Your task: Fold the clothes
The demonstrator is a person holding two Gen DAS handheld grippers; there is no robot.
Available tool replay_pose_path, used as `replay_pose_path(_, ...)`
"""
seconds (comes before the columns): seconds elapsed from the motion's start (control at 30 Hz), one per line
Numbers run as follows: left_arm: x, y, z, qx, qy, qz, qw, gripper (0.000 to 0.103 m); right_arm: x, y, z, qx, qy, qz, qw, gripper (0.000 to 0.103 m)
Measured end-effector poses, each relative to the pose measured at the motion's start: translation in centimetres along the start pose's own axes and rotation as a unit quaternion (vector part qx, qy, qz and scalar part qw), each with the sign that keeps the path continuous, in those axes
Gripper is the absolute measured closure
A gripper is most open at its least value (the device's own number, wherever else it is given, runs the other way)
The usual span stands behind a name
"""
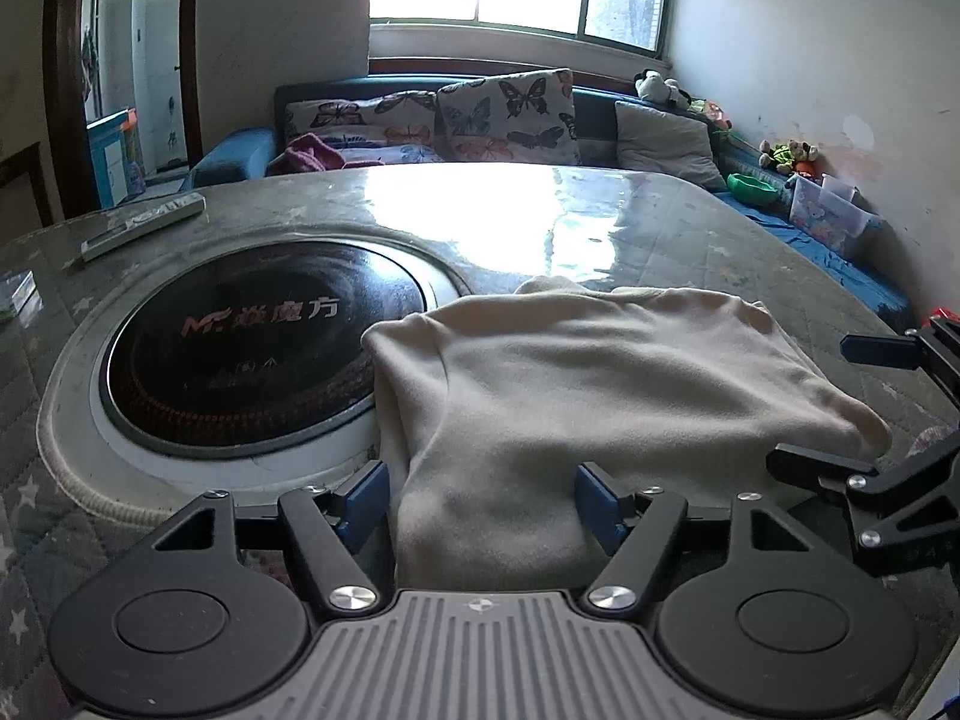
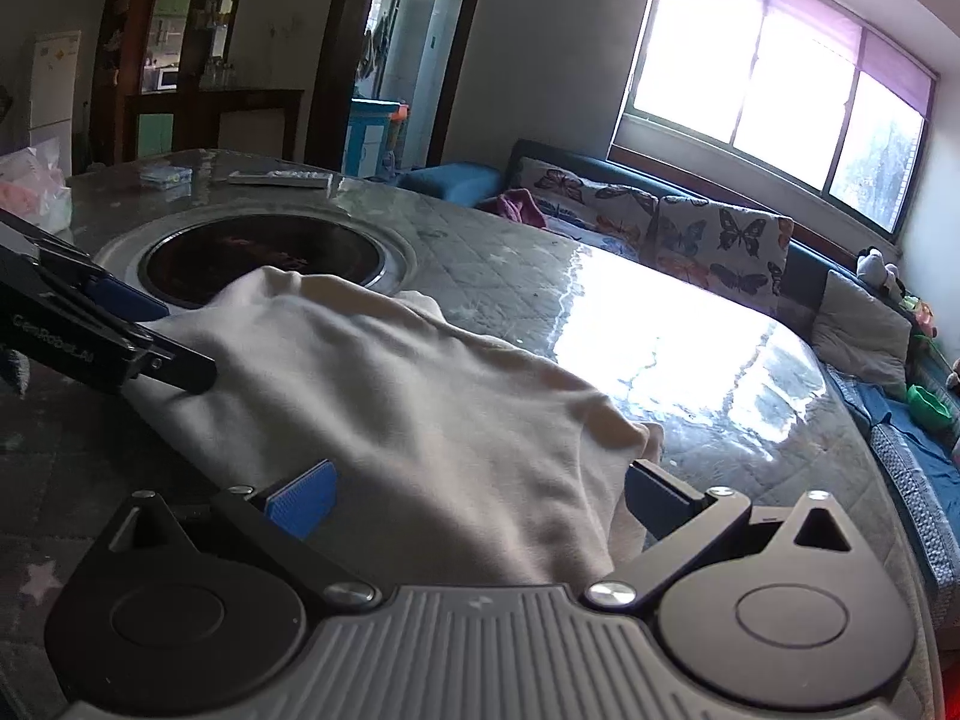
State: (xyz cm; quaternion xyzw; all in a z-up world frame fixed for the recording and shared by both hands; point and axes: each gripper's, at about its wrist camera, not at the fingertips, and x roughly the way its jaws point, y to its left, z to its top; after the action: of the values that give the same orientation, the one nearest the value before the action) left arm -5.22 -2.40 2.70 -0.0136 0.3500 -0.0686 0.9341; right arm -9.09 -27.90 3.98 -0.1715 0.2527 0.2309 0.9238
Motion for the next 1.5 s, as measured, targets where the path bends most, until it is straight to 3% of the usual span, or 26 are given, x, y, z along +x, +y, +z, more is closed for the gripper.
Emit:
replay_pose_path(0.3, -0.9, -0.1, -0.6, 0.000, 0.003, 0.007, 1.0000, 0.011, -0.8, 1.8, -0.8, -0.002, 0.003, 0.019, 1.000, 0.000)
replay_pose_path(0.67, -2.0, -0.1, -1.4, -0.001, 0.005, 0.006, 1.0000, 0.000, -2.1, 2.6, -2.5, 0.007, 0.016, 0.019, 1.000, 0.000)
replay_pose_path(1.13, -1.9, -0.3, -2.8, 0.002, 0.032, 0.013, 0.9994, 0.000, -2.5, 1.6, -3.8, 0.079, 0.036, 0.035, 0.996, 0.000)
replay_pose_path(1.5, -1.8, -0.5, -2.6, 0.004, 0.036, 0.020, 0.9991, 0.000, -2.6, 1.7, -4.2, 0.097, 0.028, 0.033, 0.994, 0.000)
